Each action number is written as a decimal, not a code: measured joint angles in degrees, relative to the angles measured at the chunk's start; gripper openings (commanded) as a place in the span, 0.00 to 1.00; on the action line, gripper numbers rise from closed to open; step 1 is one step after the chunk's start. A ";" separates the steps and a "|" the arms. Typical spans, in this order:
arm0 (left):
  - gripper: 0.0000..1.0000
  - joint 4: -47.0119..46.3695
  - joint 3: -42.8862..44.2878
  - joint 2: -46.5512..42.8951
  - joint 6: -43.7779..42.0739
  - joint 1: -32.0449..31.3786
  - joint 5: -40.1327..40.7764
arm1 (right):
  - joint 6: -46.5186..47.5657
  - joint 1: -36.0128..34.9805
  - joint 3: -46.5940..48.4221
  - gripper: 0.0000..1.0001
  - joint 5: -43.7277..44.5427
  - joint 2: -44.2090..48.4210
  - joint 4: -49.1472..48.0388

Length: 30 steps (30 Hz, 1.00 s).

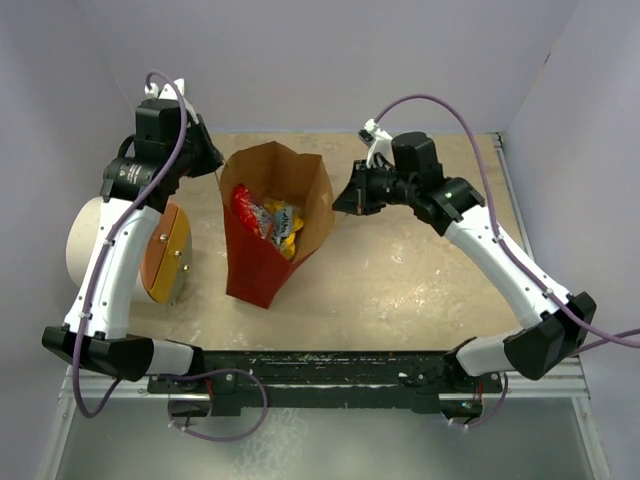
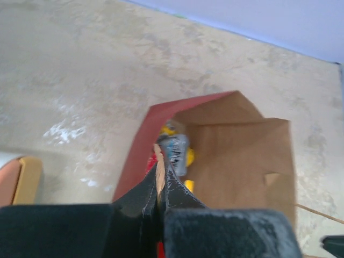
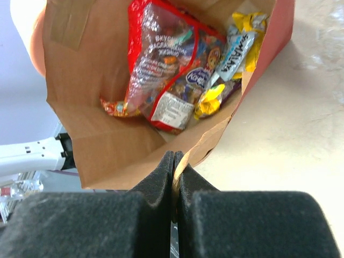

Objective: Take the snacks out of the paper bag
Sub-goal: Adjust the paper bag at the center of the board.

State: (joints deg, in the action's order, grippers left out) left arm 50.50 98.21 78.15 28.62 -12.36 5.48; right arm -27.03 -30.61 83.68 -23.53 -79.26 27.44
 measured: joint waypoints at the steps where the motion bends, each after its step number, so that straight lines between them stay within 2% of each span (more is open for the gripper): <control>1: 0.00 -0.94 0.04 -0.07 -0.37 0.02 -1.36 | -0.02 -0.52 0.00 0.03 0.00 -0.37 -0.20; 5: 0.00 -6.08 -1.92 -0.74 -2.27 0.31 -10.25 | 0.09 -1.79 -0.48 0.04 0.00 -1.36 -0.46; 10: 0.00 -14.36 -11.26 -4.07 -2.40 0.20 -23.98 | 1.57 -1.57 -3.87 0.05 0.15 -0.52 -0.61; 15: 0.00 -22.93 -21.18 -7.56 1.20 -5.40 -31.80 | 4.66 -1.60 -9.70 0.05 1.40 3.58 2.51; 19: 0.00 -28.13 -23.69 -7.85 5.40 -9.97 -34.51 | 6.38 -2.27 -14.69 0.07 3.74 8.52 5.60; 27: 0.00 -38.27 -31.45 -11.06 16.02 -12.09 -33.77 | 7.39 -2.84 -20.13 0.11 8.15 15.93 8.96; 29: 0.00 -39.36 -32.35 -11.19 17.33 -12.11 -33.48 | 7.02 -2.84 -21.18 0.17 9.55 17.94 9.66; 30: 0.00 -39.50 -32.39 -11.10 17.68 -12.11 -33.42 | 6.80 -2.84 -21.46 0.24 10.45 18.75 10.12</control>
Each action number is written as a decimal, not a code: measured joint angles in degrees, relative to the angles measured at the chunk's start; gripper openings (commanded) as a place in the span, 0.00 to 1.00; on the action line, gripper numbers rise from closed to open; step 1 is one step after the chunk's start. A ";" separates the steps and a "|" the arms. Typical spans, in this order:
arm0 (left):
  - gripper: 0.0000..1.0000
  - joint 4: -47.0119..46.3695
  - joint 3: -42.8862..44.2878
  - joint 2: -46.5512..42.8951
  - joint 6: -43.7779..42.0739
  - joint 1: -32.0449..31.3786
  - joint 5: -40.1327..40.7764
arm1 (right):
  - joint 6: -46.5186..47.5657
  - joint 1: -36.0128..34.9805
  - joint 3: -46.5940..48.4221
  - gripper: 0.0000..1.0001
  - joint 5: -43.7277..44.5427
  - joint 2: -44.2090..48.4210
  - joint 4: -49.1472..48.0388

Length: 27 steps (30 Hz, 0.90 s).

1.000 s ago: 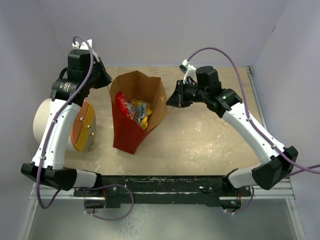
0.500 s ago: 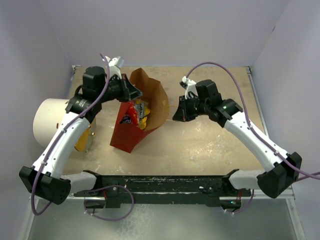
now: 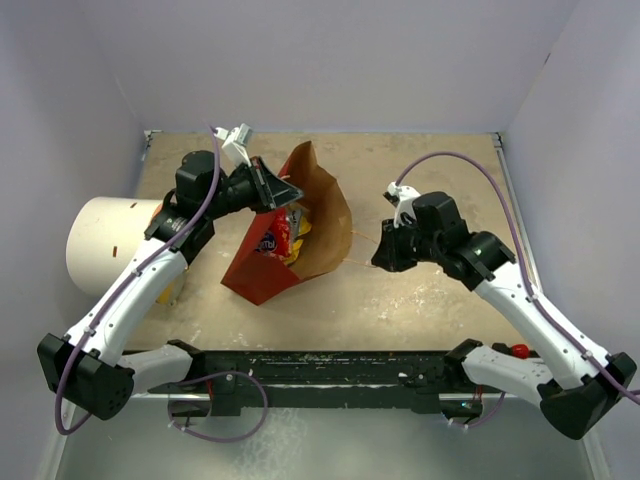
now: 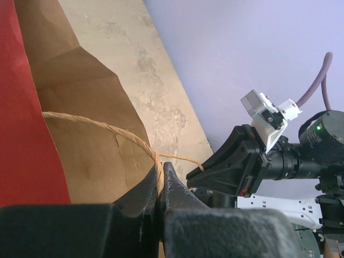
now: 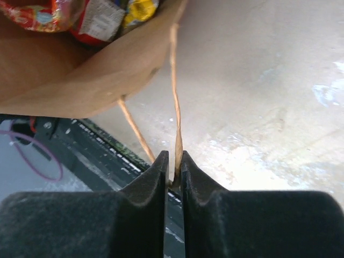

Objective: Take the snacks out of the paper bag
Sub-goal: Adjust the paper bag at the center of the board.

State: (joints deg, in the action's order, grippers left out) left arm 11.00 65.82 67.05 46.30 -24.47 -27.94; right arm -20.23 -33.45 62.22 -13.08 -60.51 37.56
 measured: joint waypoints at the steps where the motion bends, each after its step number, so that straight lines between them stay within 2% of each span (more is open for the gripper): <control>1: 0.00 -0.15 0.02 0.07 0.13 0.02 0.04 | -0.26 0.02 -0.11 0.31 1.38 0.87 0.66; 7: 0.00 0.17 0.28 0.00 -0.04 0.02 0.07 | -1.33 0.02 1.20 0.77 9.77 2.93 2.93; 9: 0.00 0.39 0.28 -0.15 -0.33 0.02 0.07 | -1.44 0.02 3.45 0.85 12.83 2.73 3.08; 12: 0.00 1.09 0.42 -0.52 -0.72 0.02 0.31 | -0.74 0.02 8.02 0.87 16.90 1.99 2.25; 17: 0.00 2.84 1.57 -1.46 -2.10 0.02 1.49 | 0.92 0.02 16.11 0.85 20.11 -1.75 -2.60; 23: 0.00 4.96 2.10 -4.44 -3.89 0.02 4.28 | -3.08 -0.11 17.84 0.77 12.81 -8.63 -14.19; 27: 0.00 5.46 3.04 -5.68 -4.17 0.02 5.09 | -6.62 -2.10 18.23 0.76 8.55 -14.86 -18.62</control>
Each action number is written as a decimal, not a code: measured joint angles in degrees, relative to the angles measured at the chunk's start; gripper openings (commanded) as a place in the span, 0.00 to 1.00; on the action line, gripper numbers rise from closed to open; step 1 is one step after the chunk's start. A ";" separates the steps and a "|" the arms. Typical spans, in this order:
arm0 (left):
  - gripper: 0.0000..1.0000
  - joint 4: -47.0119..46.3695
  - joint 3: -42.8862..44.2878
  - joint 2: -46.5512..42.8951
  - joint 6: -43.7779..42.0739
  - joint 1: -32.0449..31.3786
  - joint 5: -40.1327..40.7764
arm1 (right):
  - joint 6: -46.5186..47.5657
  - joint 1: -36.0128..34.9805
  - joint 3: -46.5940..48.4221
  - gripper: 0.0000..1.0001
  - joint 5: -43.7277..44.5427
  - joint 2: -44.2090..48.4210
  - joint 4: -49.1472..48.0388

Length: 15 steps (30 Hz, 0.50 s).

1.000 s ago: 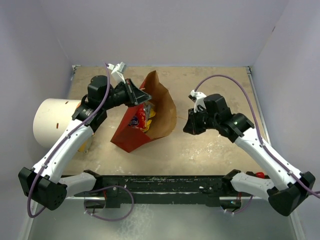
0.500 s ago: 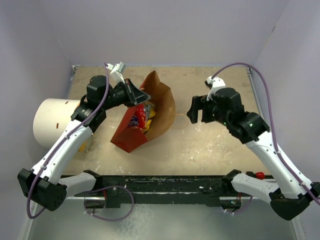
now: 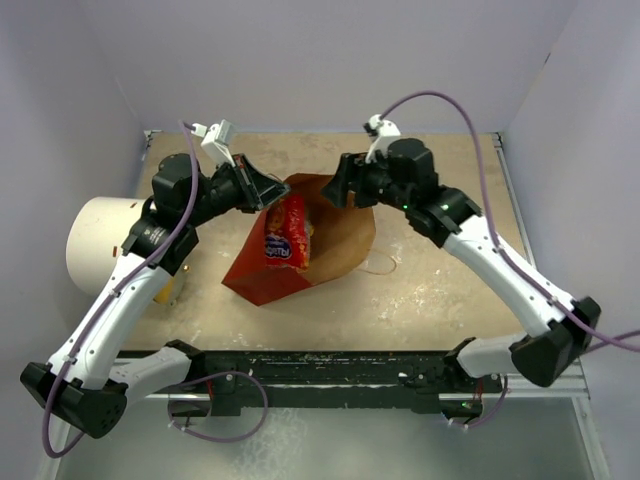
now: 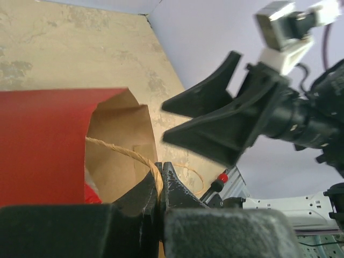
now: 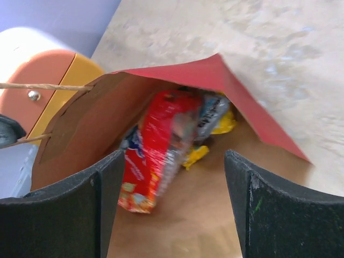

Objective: Take the snacks out of the paper bag
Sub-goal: Adjust the paper bag at the center of the board.

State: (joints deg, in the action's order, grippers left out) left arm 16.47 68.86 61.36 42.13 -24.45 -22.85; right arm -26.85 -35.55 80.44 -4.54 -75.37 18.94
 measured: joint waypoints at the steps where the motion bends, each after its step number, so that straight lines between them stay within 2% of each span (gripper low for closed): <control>1: 0.00 0.00 0.17 -0.09 -0.04 0.00 0.13 | -0.46 -0.92 0.20 0.76 -0.66 -1.62 -0.72; 7: 0.00 -0.04 0.44 -0.15 -0.24 0.00 0.26 | -2.27 -6.75 -0.44 0.75 -2.75 -7.96 -3.34; 15: 0.00 -0.09 0.57 -0.04 0.22 -0.02 1.09 | -2.56 -9.40 -5.99 0.78 1.36 -5.44 -4.33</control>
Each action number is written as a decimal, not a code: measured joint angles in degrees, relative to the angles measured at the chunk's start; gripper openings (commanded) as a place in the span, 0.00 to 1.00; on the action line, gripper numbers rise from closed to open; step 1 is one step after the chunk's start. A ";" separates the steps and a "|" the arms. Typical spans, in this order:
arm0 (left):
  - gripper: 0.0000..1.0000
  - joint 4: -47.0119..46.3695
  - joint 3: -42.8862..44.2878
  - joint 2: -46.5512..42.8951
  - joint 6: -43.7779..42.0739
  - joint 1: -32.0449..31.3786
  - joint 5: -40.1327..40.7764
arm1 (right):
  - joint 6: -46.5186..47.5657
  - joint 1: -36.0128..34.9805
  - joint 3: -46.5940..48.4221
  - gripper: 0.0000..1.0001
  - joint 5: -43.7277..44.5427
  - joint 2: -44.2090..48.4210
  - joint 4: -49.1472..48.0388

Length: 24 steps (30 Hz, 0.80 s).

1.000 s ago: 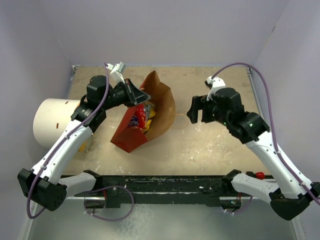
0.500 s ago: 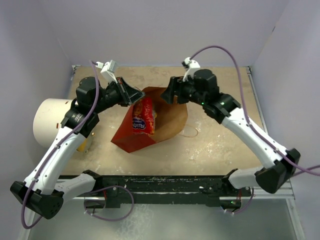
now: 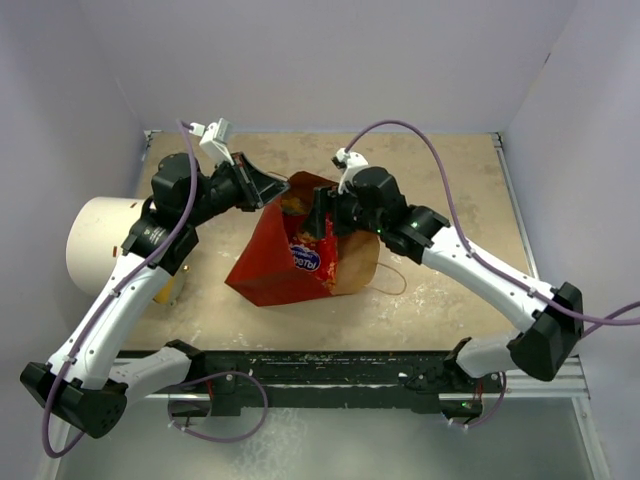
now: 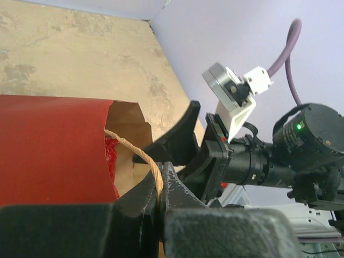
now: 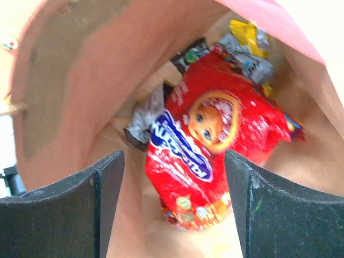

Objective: Take the snacks out of the paper bag
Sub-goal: Adjust the paper bag at the center of the board, then take out the snack from the paper bag.

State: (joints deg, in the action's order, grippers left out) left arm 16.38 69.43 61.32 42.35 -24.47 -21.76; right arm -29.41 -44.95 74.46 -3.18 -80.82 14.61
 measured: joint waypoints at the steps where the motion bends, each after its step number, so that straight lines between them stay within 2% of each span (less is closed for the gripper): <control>1: 0.00 -0.15 -0.09 -0.02 0.28 0.00 0.33 | 0.07 0.02 -1.25 0.79 0.87 1.20 0.22; 9: 0.00 -0.87 -0.98 -0.26 2.12 0.00 1.16 | 2.75 0.17 -13.57 0.85 3.65 12.15 0.13; 12: 0.00 -0.87 -0.98 -0.17 2.34 0.00 1.09 | 3.41 0.17 -20.20 0.89 3.87 13.60 -7.76; 16: 0.00 -0.59 -0.96 0.39 2.64 0.00 0.74 | 2.49 0.17 -24.35 0.94 3.78 10.12 -13.20; 24: 0.00 1.36 -0.96 0.70 2.71 0.00 0.52 | 1.03 0.17 -25.16 1.00 4.07 1.31 -25.51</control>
State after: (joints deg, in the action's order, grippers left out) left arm 17.74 68.47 62.02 45.06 -24.47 -21.23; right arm -28.38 -44.77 49.30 0.89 -79.50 -10.90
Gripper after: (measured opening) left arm 0.006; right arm 0.967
